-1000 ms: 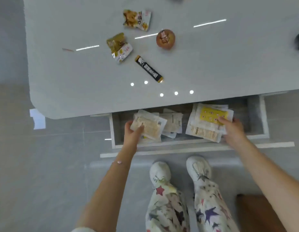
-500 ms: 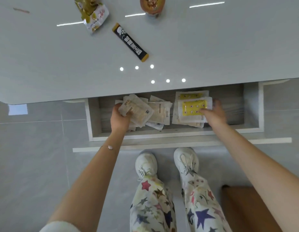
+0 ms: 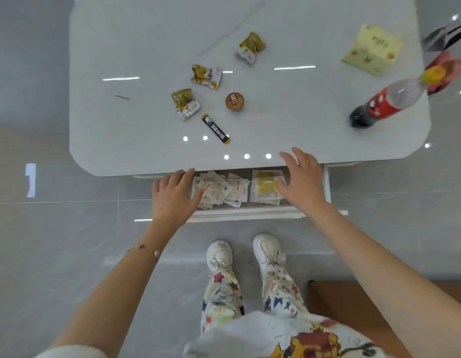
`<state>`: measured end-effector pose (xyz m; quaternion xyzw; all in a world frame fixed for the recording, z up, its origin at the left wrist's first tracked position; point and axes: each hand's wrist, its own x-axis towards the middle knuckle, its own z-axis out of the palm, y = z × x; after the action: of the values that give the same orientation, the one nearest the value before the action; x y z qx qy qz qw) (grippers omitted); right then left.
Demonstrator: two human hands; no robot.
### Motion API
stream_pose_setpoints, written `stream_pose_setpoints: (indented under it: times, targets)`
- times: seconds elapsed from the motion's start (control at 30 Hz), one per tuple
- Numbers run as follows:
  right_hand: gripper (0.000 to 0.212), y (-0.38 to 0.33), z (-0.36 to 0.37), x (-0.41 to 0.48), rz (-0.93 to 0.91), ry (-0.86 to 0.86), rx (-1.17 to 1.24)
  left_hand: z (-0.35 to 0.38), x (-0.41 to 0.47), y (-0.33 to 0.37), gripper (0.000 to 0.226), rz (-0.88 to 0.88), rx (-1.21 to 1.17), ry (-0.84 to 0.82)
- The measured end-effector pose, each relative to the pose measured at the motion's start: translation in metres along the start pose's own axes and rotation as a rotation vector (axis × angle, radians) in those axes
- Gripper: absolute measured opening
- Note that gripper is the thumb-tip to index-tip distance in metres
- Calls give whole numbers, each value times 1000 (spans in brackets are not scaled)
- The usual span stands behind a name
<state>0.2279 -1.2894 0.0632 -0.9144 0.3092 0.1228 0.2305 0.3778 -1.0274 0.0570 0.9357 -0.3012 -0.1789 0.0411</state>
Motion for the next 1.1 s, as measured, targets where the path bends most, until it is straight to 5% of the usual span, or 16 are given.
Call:
stream_pose_setpoints:
  times: [0.2, 0.5, 0.77, 1.1]
  targets:
    - [71, -62, -113, -55, -144, -39, -182, -113, -61, 26, 64, 9, -26, -52]
    - [71, -174, -194, -108, -443, 19, -318, -223, -159, 12, 73, -73, -34, 187]
    - [69, -311, -178, -137, -741, -2, -393, -244, -249, -67, 75, -336, -126, 347]
    - [64, -529, -67, -215, -1072, -110, -440, -249, -390, -239, 70, -655, -181, 474]
